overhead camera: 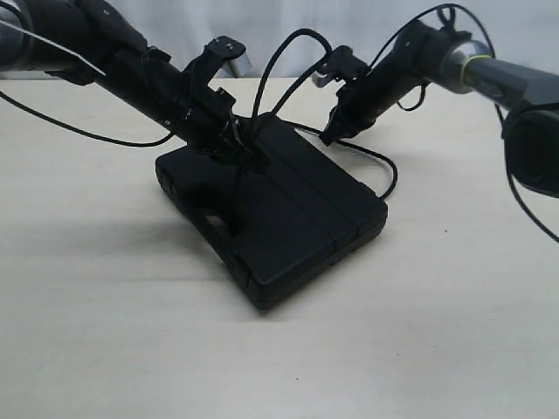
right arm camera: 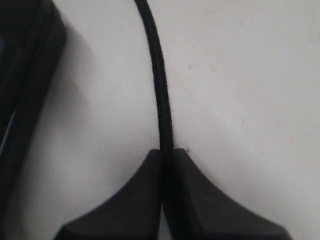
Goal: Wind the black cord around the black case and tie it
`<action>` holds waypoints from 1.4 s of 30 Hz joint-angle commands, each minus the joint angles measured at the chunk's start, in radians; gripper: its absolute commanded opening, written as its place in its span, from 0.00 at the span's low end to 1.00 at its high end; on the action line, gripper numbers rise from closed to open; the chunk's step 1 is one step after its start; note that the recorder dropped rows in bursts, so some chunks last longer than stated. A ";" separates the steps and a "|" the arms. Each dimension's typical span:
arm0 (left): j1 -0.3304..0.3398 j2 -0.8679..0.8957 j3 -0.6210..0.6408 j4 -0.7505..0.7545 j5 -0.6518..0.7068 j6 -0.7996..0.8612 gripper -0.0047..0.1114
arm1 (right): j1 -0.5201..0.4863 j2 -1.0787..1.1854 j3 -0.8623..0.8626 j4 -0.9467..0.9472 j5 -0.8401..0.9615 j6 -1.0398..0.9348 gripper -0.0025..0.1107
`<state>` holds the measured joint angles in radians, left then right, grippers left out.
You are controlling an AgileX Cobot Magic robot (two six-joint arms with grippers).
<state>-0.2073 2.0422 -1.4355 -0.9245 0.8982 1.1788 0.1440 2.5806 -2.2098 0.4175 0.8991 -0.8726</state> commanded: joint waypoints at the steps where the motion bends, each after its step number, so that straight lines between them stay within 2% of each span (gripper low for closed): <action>1: 0.003 -0.007 -0.003 -0.032 0.007 -0.008 0.04 | -0.114 -0.114 0.009 0.128 0.226 -0.057 0.06; 5: 0.003 -0.007 -0.003 -0.032 0.011 -0.008 0.04 | -0.165 -0.218 0.117 0.128 0.322 -0.075 0.06; 11: 0.003 -0.007 -0.003 -0.032 0.050 -0.008 0.04 | -0.253 -0.492 0.520 0.220 0.218 -0.183 0.06; 17: 0.003 -0.007 -0.003 -0.032 0.079 -0.008 0.04 | -0.275 -0.748 0.968 0.029 -0.033 -0.059 0.06; 22: 0.003 -0.007 -0.003 -0.032 0.096 -0.006 0.04 | -0.275 -0.775 1.178 -0.003 -0.271 0.069 0.10; 28: 0.003 -0.007 -0.003 -0.032 0.097 -0.006 0.04 | -0.275 -0.759 1.141 -0.152 -0.303 0.293 0.41; 30: 0.003 -0.007 -0.003 -0.032 0.103 -0.006 0.04 | -0.271 -0.759 1.090 -0.168 -0.287 0.313 0.47; 33: 0.003 -0.007 -0.003 -0.032 0.103 -0.006 0.04 | -0.246 -0.754 0.992 -0.164 -0.269 0.287 0.44; 37: 0.003 -0.007 -0.003 -0.032 0.103 -0.006 0.04 | -0.162 -0.683 0.846 -0.164 -0.238 0.201 0.36; 42: 0.003 -0.007 -0.003 -0.032 0.122 -0.006 0.04 | -0.068 -0.493 0.605 -0.164 -0.167 0.217 0.36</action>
<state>-0.2073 2.0422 -1.4355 -0.9245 1.0013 1.1788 0.0354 1.9867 -1.4858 0.2567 0.6826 -0.6636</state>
